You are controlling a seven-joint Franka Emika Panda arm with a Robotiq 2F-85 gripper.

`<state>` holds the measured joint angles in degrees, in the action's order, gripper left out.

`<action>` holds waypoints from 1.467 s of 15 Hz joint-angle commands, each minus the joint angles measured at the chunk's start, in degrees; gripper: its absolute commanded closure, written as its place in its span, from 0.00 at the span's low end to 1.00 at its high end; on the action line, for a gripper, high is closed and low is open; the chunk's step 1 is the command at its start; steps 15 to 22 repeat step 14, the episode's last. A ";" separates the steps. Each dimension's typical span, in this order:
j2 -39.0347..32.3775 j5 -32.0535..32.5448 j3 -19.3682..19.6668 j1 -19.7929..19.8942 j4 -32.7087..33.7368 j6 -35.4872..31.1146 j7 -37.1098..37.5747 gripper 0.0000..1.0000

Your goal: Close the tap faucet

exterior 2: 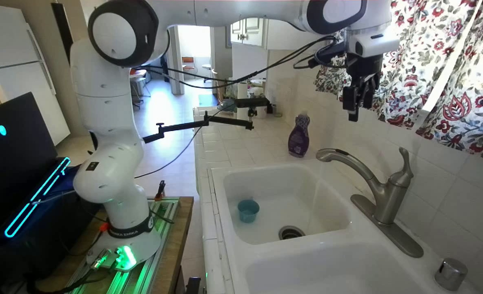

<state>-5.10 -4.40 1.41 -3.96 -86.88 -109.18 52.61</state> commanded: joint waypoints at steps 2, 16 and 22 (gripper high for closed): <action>4.58 0.18 -0.26 2.18 -0.19 7.89 -15.79 0.00; 6.17 -2.57 0.14 4.38 -0.51 15.12 -47.23 0.00; 6.17 -2.57 0.14 4.38 -0.51 15.12 -47.23 0.00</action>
